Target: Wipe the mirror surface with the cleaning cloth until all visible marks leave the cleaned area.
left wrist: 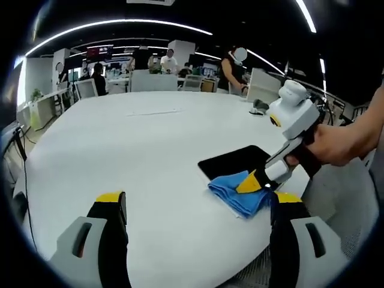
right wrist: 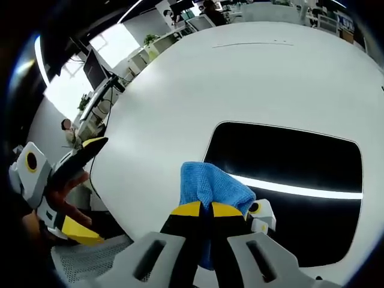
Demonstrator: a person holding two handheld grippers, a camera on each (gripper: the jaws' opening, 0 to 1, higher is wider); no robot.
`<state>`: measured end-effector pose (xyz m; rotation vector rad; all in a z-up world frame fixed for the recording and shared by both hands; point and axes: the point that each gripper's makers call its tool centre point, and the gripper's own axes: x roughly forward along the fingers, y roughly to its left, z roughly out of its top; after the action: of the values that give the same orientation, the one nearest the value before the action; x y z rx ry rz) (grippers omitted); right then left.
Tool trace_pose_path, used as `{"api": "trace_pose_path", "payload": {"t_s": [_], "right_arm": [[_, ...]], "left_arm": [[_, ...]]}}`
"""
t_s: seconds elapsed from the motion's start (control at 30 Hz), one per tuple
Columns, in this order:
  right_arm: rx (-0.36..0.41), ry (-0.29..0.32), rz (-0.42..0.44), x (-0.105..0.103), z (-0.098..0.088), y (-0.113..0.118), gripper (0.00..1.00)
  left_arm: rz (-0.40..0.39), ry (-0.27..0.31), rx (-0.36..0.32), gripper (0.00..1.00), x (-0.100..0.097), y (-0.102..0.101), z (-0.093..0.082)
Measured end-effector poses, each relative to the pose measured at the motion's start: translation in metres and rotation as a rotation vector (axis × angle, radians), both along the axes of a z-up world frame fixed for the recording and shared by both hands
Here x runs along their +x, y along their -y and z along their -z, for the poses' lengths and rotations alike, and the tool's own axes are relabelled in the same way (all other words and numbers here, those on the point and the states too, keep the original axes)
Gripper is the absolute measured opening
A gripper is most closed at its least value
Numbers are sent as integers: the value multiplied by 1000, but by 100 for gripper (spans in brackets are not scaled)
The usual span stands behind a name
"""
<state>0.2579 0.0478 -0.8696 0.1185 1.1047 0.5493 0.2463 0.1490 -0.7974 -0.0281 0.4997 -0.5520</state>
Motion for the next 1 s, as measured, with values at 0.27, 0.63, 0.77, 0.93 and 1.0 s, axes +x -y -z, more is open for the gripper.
{"api": "trace_pose_path", "payload": {"t_s": [0.27,0.63,0.77,0.93,1.0], "right_arm": [[-10,19,-9,15,-1,-2,0],[-12,32,-13,31,1,-2,0],[-14,32,-14,37,1,-3,0],[-26,46,-26,50,0,-2,0],[-20,37,-23,56,0,-1,0]], "left_arm": [[12,-4,14,99,-5,3,2],[12,-13,24,99,-5,4,6],[17,-23,27,99,-7,6,9],[25,-24,25,99,-7,9,9],[27,-23,27,99,-5,9,10]]}}
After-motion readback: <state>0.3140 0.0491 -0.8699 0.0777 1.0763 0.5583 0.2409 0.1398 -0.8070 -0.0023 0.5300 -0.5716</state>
